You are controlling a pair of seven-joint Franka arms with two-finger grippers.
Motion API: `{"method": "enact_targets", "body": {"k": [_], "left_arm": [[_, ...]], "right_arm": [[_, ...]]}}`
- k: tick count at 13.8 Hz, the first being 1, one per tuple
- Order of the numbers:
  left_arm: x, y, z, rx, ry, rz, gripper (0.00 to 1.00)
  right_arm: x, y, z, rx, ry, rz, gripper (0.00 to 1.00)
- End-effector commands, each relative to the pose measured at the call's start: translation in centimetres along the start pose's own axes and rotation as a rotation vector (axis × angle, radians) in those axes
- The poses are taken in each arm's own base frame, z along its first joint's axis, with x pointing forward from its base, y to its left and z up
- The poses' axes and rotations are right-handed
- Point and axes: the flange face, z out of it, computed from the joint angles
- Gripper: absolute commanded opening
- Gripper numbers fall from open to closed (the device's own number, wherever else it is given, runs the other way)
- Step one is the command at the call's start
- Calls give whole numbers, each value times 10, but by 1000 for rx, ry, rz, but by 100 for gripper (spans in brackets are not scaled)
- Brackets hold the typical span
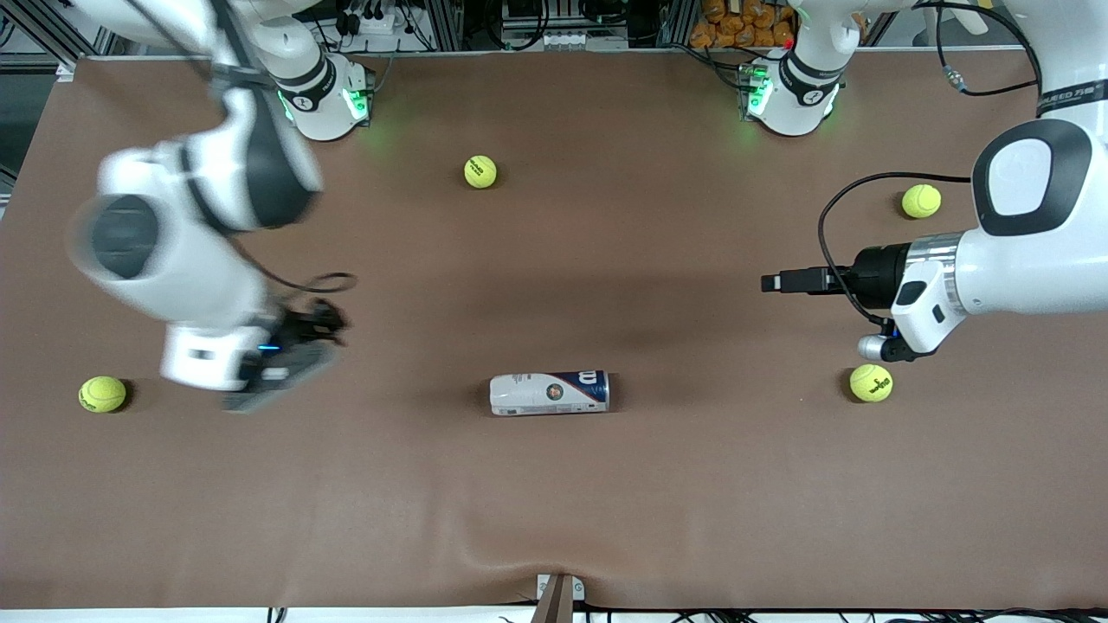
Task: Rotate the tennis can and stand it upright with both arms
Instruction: 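Retract the right gripper while the left gripper reaches toward the can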
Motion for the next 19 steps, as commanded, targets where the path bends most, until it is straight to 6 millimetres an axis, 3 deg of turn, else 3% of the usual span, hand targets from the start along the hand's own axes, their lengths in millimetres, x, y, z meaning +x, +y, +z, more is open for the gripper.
{"method": "enact_targets", "body": {"k": [1,3,5,9,12,14,17,19], "left_arm": [[8,9,22,-63,-44,-14,100],[6,20,36,-112,-75,-13,100],[10,17,50,-179,-114,-32,100],[7,20,78,-344,-186,-74,100],[15,5,115,-504,-245,-72,100],[18,-5,151,-635,-263,-53,100],[28,-14,209,-743,-242,-18,100],[44,-36,241,-817,-201,48,100]], "right_arm": [[-57,42,-42,45,-51,104,100],[-97,72,-73,45,-76,176,100],[-126,96,-96,39,-57,221,100],[-172,126,-113,40,-37,272,100],[-206,130,-112,56,-25,326,100],[-213,136,-111,66,-25,352,100],[-206,125,-110,65,-40,433,100],[-200,119,-117,59,-35,484,100]]}}
